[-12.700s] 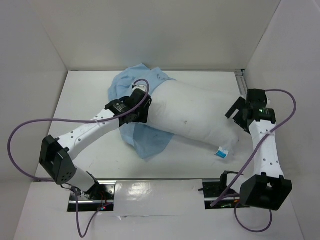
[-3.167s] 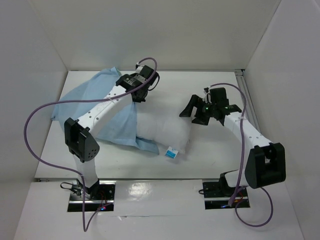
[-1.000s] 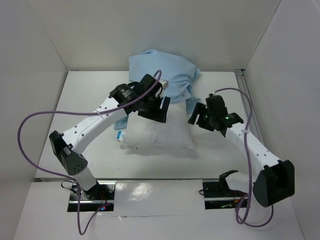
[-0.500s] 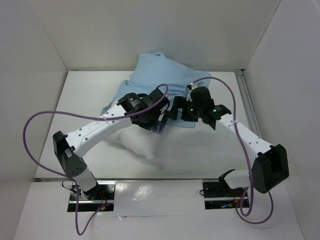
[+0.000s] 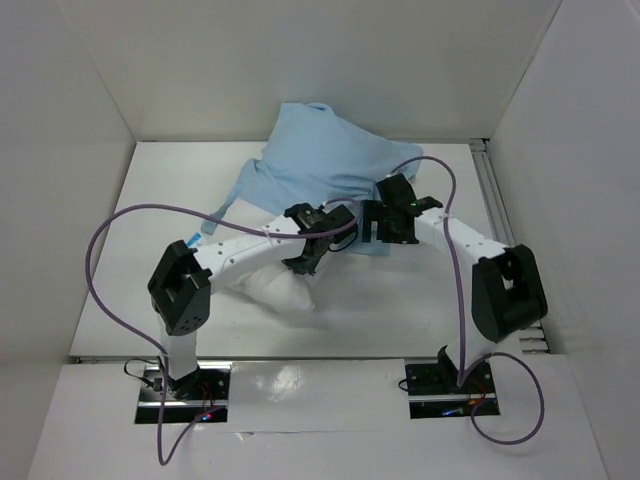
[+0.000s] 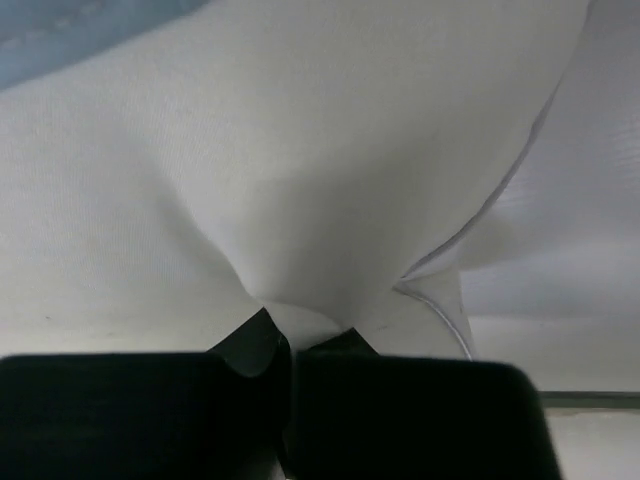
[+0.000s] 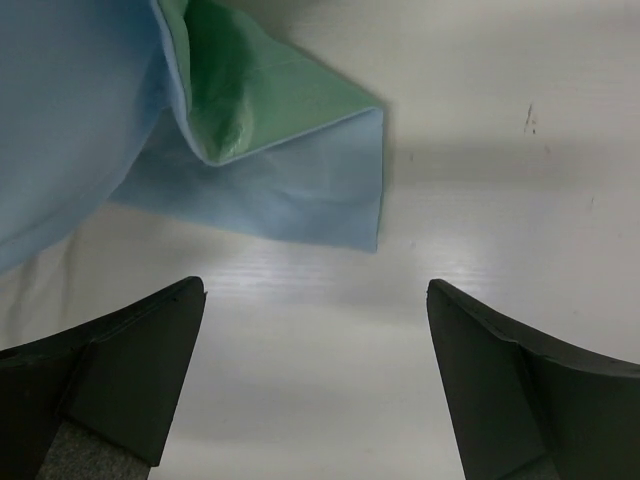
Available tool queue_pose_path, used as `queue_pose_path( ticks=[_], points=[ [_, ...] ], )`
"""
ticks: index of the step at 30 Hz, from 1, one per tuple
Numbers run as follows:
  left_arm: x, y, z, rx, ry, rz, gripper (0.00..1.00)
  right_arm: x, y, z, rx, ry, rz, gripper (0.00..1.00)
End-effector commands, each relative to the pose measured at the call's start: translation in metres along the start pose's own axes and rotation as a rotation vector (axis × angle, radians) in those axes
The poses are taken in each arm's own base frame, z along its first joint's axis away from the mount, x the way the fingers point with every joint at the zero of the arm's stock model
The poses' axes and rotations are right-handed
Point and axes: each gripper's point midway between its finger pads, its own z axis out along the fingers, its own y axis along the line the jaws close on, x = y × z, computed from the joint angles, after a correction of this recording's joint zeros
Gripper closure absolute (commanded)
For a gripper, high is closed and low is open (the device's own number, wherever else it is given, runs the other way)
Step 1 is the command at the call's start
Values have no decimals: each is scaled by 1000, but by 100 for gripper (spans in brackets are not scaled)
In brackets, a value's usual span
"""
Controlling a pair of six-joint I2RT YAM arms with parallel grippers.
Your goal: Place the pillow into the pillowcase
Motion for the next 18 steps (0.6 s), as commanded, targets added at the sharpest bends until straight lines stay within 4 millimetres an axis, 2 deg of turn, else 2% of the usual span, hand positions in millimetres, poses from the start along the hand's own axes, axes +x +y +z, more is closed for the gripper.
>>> queue_pose_path(
  ticks=[1,2,3,5,6,8,9,10,13,15,18],
  points=[
    [-33,10,-2,-2,-79,-58,100,-29,7,5,73,-105,-155,1],
    [-41,20,-7,13,-93,-70,100,-31,7,11,101,-119,-190,1],
    [-55,22,-18,41,-136,-90,100,-42,17,11,75,-170,-216,1],
    [-68,30,-30,96,-174,-98,100,-51,24,18,60,-208,-288,1],
    [-80,35,-44,126,-215,-115,100,-59,30,19,39,-250,-302,1],
    [-90,40,-56,180,-243,-120,100,-66,23,30,41,-257,-323,1],
    [-96,48,-57,191,-252,-136,100,-61,24,41,37,-237,-338,1],
    [-104,50,-71,228,-287,-156,100,-72,17,45,48,-258,-329,1],
    [-117,57,-84,270,-329,-166,100,-70,11,68,44,-230,-316,1],
    [-123,64,-88,283,-344,-174,100,-75,6,78,49,-225,-310,1],
    [-125,72,-88,283,-350,-183,100,-86,-4,80,72,-253,-297,1]
  ],
)
